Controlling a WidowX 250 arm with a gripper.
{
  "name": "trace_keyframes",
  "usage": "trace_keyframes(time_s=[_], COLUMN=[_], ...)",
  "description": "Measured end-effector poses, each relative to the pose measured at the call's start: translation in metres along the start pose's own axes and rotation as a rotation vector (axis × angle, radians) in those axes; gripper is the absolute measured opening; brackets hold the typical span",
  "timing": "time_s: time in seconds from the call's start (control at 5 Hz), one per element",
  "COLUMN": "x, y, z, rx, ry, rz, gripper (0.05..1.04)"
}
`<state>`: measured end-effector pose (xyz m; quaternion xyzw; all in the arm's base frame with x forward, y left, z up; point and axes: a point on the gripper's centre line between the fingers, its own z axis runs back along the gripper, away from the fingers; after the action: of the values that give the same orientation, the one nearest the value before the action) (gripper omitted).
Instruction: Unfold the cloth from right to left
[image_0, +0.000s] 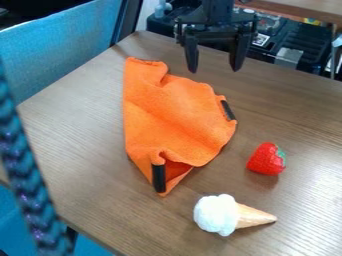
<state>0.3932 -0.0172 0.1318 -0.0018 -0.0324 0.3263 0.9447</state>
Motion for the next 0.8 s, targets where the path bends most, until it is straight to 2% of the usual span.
trace_keyframes(time_s=[0.2,0.4,0.8], x=[-0.001,0.003,-0.007], y=[0.001,-0.005,-0.016], z=[-0.017,-0.029,-0.035], rx=[0.030,0.067,0.107], ry=[0.035,0.023,0.003], rz=[0.005,0.032,0.029], gripper=[1.000,1.000,1.000])
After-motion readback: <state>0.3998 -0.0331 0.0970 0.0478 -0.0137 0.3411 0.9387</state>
